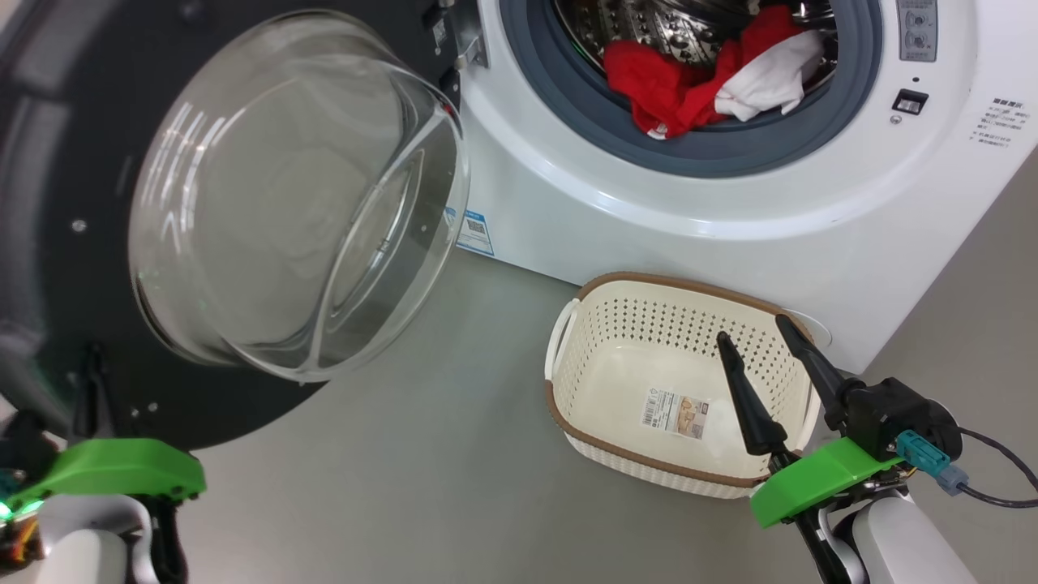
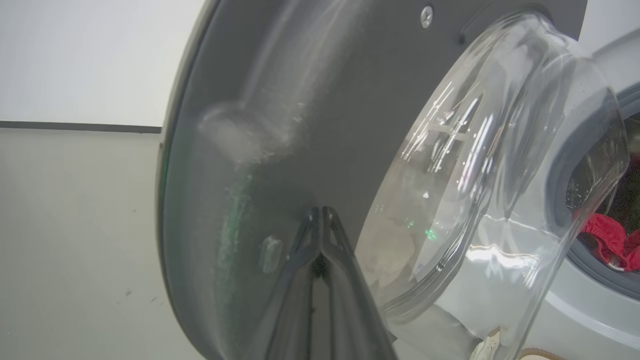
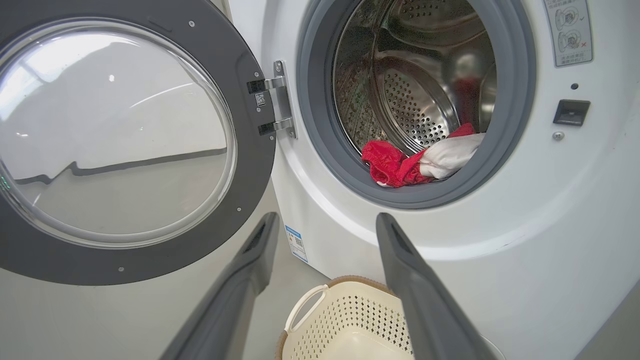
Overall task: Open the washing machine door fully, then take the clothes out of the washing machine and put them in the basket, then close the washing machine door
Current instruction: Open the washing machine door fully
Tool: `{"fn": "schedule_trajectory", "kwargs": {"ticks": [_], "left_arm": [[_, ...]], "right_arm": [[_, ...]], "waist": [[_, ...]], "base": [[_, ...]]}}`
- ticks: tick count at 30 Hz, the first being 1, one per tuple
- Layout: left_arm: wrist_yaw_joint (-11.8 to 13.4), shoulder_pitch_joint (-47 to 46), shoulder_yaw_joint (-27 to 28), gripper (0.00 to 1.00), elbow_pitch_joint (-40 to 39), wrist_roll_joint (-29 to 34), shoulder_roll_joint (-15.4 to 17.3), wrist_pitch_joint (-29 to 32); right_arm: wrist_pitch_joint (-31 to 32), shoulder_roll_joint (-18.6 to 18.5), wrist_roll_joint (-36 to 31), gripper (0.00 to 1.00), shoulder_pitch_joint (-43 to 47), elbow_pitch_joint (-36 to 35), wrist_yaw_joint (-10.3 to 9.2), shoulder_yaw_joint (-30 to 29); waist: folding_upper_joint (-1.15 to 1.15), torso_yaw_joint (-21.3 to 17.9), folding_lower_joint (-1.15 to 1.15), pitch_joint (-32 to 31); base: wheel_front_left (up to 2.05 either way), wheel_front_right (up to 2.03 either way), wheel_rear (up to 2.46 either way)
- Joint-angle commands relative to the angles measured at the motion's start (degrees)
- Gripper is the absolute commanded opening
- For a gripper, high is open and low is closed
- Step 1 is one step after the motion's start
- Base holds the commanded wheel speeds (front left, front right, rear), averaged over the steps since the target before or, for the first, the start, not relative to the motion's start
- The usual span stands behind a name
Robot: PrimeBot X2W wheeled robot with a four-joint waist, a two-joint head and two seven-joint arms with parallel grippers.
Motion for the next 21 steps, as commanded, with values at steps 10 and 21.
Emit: {"fn": "schedule_trajectory", "kwargs": {"ticks": [10, 21], "left_arm": [[-3.3, -5.6, 10.4, 0.0, 1.7, 3.4, 1.7, -0.7], [-6.4, -10.7, 17.3, 0.0, 6.3, 6.7, 1.3, -0.7]], "right_arm": [[-0.4, -1.7, -1.1, 1.0, -1.8, -2.0, 0.28, 1.7], [-0.4, -3.3, -1.7, 1.0, -3.0, -1.9, 0.28, 2.2]], "waist": [[0.0, -0.9, 0.0, 2.7], [0.0, -1.1, 0.0, 5.0]], "base": [[0.0, 0.0, 0.0], [0.0, 0.0, 0.0]]}}
